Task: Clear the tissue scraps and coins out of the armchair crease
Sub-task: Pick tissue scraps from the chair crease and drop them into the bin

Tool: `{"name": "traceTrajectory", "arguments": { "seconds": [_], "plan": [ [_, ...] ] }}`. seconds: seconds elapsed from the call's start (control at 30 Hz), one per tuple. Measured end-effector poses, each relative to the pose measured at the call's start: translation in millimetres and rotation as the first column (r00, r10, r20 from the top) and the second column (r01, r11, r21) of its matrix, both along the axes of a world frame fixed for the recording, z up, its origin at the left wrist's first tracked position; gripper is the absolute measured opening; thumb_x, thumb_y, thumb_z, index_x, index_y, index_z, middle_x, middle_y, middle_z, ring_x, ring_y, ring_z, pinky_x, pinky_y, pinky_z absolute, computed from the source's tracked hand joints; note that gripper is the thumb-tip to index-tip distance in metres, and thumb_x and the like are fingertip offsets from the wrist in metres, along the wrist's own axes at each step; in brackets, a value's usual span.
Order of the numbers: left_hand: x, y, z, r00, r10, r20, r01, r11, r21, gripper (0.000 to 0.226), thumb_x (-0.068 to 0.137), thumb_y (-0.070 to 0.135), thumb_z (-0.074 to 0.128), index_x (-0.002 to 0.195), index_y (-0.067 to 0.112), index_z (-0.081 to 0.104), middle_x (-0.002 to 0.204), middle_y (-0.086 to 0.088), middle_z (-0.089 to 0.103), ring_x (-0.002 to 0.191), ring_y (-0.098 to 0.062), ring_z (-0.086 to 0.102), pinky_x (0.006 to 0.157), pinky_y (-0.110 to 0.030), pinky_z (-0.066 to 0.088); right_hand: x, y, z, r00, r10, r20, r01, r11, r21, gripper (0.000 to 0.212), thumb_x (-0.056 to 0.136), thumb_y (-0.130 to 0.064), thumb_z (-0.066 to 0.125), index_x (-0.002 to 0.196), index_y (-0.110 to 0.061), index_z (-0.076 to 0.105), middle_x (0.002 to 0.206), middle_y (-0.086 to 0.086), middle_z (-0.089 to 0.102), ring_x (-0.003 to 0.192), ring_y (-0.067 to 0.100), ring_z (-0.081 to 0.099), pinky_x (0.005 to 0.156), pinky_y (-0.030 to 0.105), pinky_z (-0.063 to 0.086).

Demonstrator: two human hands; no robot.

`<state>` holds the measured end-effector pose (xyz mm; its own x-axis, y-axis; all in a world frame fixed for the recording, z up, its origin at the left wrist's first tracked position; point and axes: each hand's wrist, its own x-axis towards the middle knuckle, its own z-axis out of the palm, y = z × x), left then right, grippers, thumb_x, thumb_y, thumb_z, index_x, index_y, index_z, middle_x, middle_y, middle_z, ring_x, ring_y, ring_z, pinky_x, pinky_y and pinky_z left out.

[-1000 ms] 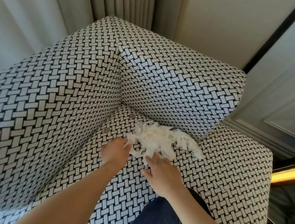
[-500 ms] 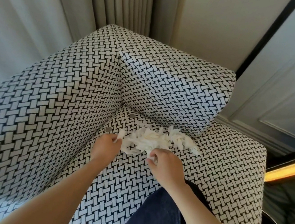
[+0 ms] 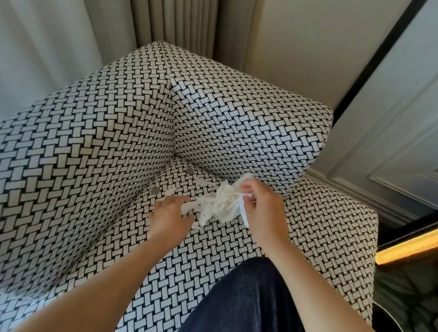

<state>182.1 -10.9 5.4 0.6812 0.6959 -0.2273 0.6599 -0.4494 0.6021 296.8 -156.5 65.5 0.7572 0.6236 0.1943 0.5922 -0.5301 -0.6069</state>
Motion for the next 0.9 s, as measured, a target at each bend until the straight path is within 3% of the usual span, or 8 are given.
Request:
{"name": "traceTrajectory", "arguments": {
  "seconds": [0.3,0.43,0.53,0.6,0.67,0.73,0.83,0.9],
  "plan": [
    [10.3,-9.7,-0.6,0.996,-0.039,0.082,0.045,0.996,-0.074,0.045,0.09,0.025,0.056,0.134,0.024,0.047,0.141,-0.001,0.042,0.126,-0.022,0.041,0.104,-0.047,0.037,25.0,18.8,63.1,0.991,0.008,0.136,-0.037,0.977,0.209,0.02,0.089,-0.003,0.06,0.106,-0.012,0.065,0.095,-0.005,0.067,0.077,0.007,0.061,0.069,0.013,0.051],
    [8.4,-10.9,-3.8,0.995,-0.038,0.088,0.044,0.997,-0.065,0.023,0.089,0.025,0.056,0.112,0.025,0.058,0.133,0.001,0.049,0.113,-0.021,0.051,0.095,-0.045,0.046,28.8,17.5,74.8,0.987,0.004,0.161,-0.047,0.963,0.264,0.02,0.089,-0.002,0.06,0.105,-0.012,0.065,0.093,-0.005,0.067,0.078,0.004,0.06,0.069,0.01,0.049],
    [6.0,-14.9,-8.5,0.995,-0.073,0.07,0.075,0.997,-0.035,0.009,0.091,0.022,0.053,0.096,0.023,0.06,0.128,0.001,0.053,0.109,-0.017,0.053,0.089,-0.037,0.048,28.8,13.2,72.1,0.984,0.01,0.177,-0.054,0.968,0.246,0.022,0.09,-0.002,0.058,0.107,-0.013,0.065,0.097,-0.003,0.067,0.08,0.003,0.06,0.071,0.013,0.051],
    [3.9,-17.1,-13.1,0.99,-0.123,0.067,0.129,0.988,-0.082,0.015,0.089,0.021,0.056,0.103,0.025,0.061,0.133,0.002,0.05,0.108,-0.019,0.055,0.085,-0.034,0.05,27.5,9.5,66.5,0.986,0.036,0.16,-0.067,0.979,0.192,0.024,0.089,0.0,0.058,0.109,-0.011,0.065,0.101,0.0,0.067,0.084,0.005,0.061,0.075,0.015,0.052],
    [3.7,-18.9,-18.7,0.974,-0.226,0.02,0.227,0.966,-0.122,0.03,0.087,0.023,0.059,0.117,0.03,0.058,0.146,0.003,0.037,0.124,-0.025,0.044,0.098,-0.042,0.043,25.1,4.8,61.8,0.989,0.067,0.132,-0.083,0.989,0.12,0.03,0.087,0.005,0.058,0.112,-0.01,0.065,0.108,0.003,0.066,0.092,0.009,0.061,0.08,0.01,0.048],
    [6.6,-22.2,-19.2,0.941,-0.331,-0.068,0.325,0.942,-0.085,0.04,0.088,0.029,0.058,0.127,0.036,0.053,0.155,0.007,0.021,0.137,-0.028,0.023,0.111,-0.049,0.028,23.5,-0.9,58.8,0.988,0.088,0.127,-0.091,0.996,0.018,0.039,0.084,0.008,0.059,0.118,-0.01,0.063,0.113,0.003,0.061,0.097,0.01,0.056,0.079,0.005,0.041],
    [17.3,-29.4,-10.2,0.89,-0.436,-0.137,0.446,0.893,0.06,0.037,0.091,0.034,0.052,0.127,0.037,0.051,0.158,0.01,0.006,0.143,-0.029,0.003,0.115,-0.05,0.01,24.1,-10.5,56.0,0.985,0.105,0.134,-0.092,0.99,-0.105,0.048,0.084,0.009,0.057,0.127,-0.012,0.057,0.117,0.005,0.055,0.096,0.006,0.046,0.074,0.003,0.038],
    [26.0,-33.3,-3.6,0.865,-0.477,-0.155,0.494,0.863,0.105,0.031,0.092,0.035,0.05,0.124,0.034,0.053,0.158,0.01,-0.001,0.144,-0.029,-0.008,0.115,-0.05,0.003,25.6,-17.8,53.9,0.981,0.08,0.177,-0.055,0.989,-0.138,0.044,0.085,0.005,0.059,0.127,-0.01,0.058,0.114,0.006,0.055,0.094,0.007,0.047,0.079,0.01,0.042]
  ]
}}
